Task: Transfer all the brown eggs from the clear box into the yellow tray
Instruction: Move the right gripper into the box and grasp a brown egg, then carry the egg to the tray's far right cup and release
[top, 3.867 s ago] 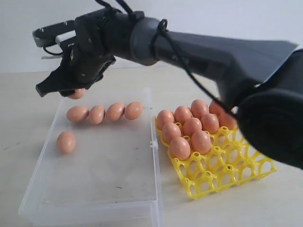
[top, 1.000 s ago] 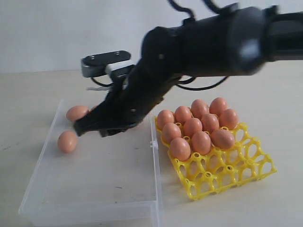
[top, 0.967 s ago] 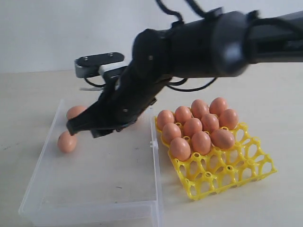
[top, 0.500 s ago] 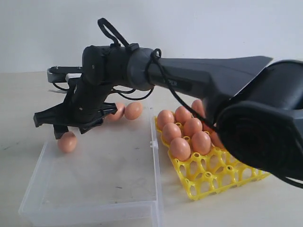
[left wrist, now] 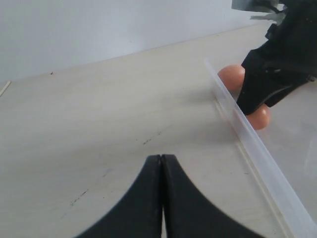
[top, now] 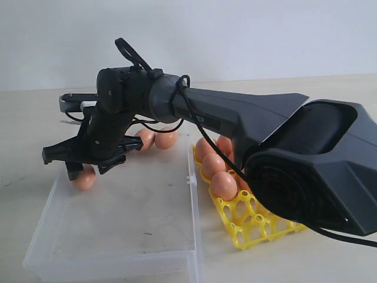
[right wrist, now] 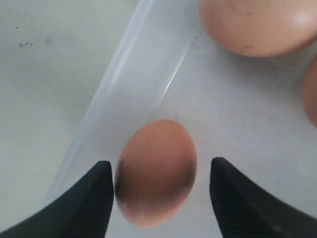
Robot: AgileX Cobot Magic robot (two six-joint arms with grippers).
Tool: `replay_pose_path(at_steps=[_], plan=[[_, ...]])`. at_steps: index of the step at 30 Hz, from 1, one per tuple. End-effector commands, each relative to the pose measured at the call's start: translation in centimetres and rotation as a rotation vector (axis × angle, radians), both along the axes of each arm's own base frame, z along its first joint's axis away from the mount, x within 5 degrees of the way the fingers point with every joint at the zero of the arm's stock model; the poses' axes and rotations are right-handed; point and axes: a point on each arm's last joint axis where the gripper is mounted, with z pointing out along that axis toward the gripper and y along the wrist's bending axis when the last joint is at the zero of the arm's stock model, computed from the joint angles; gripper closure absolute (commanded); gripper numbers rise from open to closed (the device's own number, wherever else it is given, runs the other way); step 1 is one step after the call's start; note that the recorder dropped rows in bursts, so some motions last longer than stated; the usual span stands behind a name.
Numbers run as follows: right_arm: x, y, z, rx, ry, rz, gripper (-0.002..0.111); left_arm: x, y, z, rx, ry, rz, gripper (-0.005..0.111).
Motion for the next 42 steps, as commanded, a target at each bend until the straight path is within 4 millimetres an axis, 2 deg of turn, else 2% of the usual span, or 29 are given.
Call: replay_pose_path(at_steps=[1,5,9,12,14,15,18,21,23,24,27,30,34,39,42], plan=[[0.2,0.1,-0.6,-0.004,-0.009,0.0,0.048,0.0,0.0,0.2,-0.012,-0.018,0.003,0.107],[0.3,0.3,-0.9,0.011,-0.022,0.0,0.046,0.0,0.0,0.2,-0.012,-0.018,0.003,0.107],[0.3,0.5,-1.2,0.029,-0.026,0.027,0.054,0.0,0.0,0.2,-0.012,-0.018,0.003,0.107],[0.3,0.5,-1.2,0.031,-0.031,0.029,0.076,0.0,0.0,0.2,-0.012,-0.018,0.003,0.107],[0.3,0.5,-0.8,0.035,-0.039,0.029,0.102,0.0,0.0,0.2,-0.012,-0.018,0.003,0.107],[0.4,0.5,-0.6,0.033,-0.048,0.031,0.108,0.0,0.0,0.2,-0.012,-0.018,0.003,0.107],[0.5,0.2,0.8,0.024,-0.101,0.051,0.108,0.0,0.0,0.2,-0.012,-0.018,0.003,0.107],[0.7,-0.3,3.1,0.031,-0.196,0.051,0.108,0.0,0.0,0.2,-0.012,-0.018,0.003,0.107],[0.4,-1.1,4.7,0.062,-0.281,0.033,0.108,0.0,0.0,0.2,-0.012,-0.018,0.003,0.107],[0.1,-1.6,4.7,0.064,-0.307,0.026,0.108,0.0,0.0,0.2,-0.012,-0.018,0.003,0.107],[-1.3,-3.9,6.5,0.126,-0.456,0.002,0.108,0.0,0.0,0.2,-0.012,-0.018,0.003,0.107],[-3.5,-7.7,8.0,0.197,-0.591,-0.029,0.108,0.0,0.0,0.2,-0.012,-0.018,0.003,0.107],[-6.8,-14.9,10.0,0.26,-0.757,-0.11,0.108,0.0,0.0,0.2,-0.012,-0.018,0.003,0.107],[-9.8,-24.3,9.5,0.17,-0.786,-0.259,0.108,0.0,0.0,0.2,-0.012,-0.018,0.003,0.107],[-11.0,-28.3,8.6,0.114,-0.772,-0.346,0.108,0.0,0.0,0.2,-0.012,-0.018,0.003,0.107]])
